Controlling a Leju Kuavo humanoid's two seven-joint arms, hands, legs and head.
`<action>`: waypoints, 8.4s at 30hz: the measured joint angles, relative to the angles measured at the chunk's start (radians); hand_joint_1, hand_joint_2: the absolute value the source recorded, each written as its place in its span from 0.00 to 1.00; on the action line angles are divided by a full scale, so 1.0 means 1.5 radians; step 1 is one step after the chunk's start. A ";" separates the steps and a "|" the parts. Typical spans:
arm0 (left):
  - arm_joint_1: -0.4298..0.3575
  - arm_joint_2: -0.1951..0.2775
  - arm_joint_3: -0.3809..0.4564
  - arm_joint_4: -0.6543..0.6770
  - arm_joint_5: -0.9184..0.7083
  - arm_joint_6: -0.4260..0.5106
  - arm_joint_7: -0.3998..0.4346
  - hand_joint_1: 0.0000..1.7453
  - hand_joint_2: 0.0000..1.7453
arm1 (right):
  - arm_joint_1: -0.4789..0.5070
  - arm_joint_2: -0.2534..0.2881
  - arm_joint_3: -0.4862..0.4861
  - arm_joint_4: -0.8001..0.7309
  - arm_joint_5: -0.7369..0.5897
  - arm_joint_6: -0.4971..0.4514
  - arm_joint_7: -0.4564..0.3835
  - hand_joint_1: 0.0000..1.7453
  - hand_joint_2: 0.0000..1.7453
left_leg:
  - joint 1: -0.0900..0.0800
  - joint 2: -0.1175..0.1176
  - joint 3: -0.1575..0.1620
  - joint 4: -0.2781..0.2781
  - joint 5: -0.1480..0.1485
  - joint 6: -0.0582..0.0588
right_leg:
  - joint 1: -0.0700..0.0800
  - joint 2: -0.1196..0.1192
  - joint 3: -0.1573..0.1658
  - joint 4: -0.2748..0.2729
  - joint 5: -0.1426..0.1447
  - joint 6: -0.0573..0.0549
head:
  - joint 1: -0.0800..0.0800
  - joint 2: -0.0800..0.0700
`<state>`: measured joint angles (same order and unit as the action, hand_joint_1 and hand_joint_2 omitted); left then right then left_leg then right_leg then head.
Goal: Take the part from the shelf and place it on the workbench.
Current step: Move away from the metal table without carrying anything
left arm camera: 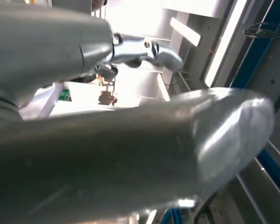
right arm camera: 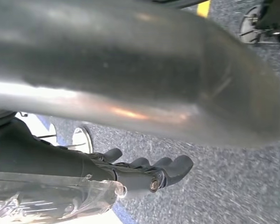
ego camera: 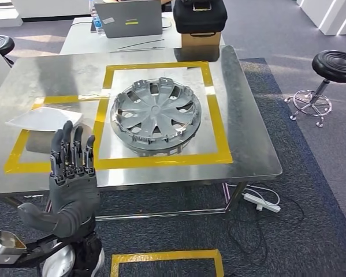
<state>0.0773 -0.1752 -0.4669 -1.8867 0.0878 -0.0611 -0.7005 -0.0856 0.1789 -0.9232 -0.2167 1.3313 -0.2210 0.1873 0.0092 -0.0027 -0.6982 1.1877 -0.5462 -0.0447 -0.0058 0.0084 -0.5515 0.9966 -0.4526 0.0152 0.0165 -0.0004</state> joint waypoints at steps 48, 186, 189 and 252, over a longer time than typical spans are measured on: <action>-0.005 0.005 -0.004 0.001 -0.011 0.014 0.000 0.00 0.00 | 0.002 -0.001 -0.002 0.000 0.003 0.003 -0.003 0.00 0.00 | -0.006 0.003 0.087 -0.149 0.084 0.045 | 0.003 -0.006 -0.106 0.196 -0.065 0.036 | 0.004 0.000; -0.086 0.000 0.316 1.123 -0.170 0.438 0.509 0.00 0.00 | 0.006 0.003 -0.064 0.000 -0.028 0.035 -0.087 0.00 1.00 | 0.000 -0.008 -0.012 0.046 0.003 -0.001 | 0.000 -0.031 0.012 0.002 -0.010 -0.001 | -0.007 0.000; -0.085 0.000 0.316 1.123 -0.171 0.441 0.508 0.00 0.00 | 0.003 0.003 -0.064 0.000 -0.028 0.035 -0.086 0.00 1.00 | -0.001 0.017 0.046 -0.045 0.054 0.002 | 0.003 -0.057 0.013 0.003 -0.011 0.001 | -0.008 0.000; -0.084 0.003 0.303 1.125 -0.206 0.467 0.514 0.00 0.00 | 0.001 0.001 -0.063 0.000 -0.021 0.057 -0.077 0.00 1.00 | -0.004 0.030 0.062 -0.084 0.065 0.004 | 0.006 -0.057 0.016 0.003 -0.018 0.001 | -0.008 0.000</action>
<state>-0.0483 -0.1707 -0.0124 -0.1995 -0.2208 0.6393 0.0710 -0.0849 0.1799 -1.0174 -0.2168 1.3003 -0.1351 0.0714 0.0034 0.0422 -0.6054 1.0615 -0.4490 -0.0392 0.0025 -0.0774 -0.5281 1.0017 -0.4795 0.0165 0.0046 -0.0002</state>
